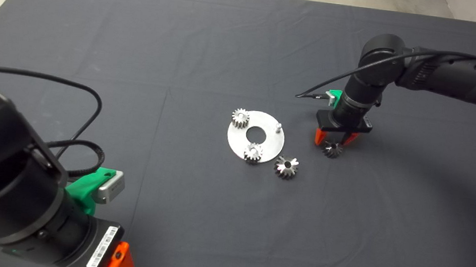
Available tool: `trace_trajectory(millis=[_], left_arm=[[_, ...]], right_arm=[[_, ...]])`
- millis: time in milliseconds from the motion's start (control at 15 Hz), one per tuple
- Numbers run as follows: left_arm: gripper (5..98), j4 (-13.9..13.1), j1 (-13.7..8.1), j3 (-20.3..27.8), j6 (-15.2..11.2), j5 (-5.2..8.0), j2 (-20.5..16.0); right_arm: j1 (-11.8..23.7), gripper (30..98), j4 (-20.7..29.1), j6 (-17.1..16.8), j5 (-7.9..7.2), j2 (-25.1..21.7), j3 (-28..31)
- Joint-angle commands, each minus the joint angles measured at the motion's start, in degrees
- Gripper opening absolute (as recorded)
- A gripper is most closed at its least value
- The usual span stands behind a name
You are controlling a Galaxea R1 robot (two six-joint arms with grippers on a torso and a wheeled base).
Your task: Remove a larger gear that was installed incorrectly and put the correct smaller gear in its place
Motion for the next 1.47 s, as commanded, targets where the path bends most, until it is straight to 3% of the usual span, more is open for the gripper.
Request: trace_trajectory(millis=[0,467,1400], left_arm=[[88.3,0.3,-0.6,-0.1,0.3,0.3,-0.1],[88.3,0.3,-0.6,-0.2,0.3,0.31,-0.1],[88.3,0.3,-0.6,-0.1,0.3,0.3,0.0]], right_arm=[[1.6,60.5,-1.2,0.2,-7.41,0.2,-0.1],[1.8,60.5,3.4,0.2,-7.41,0.1,-1.0],[1.9,60.5,7.0,0.2,-7.41,0.3,-1.8]])
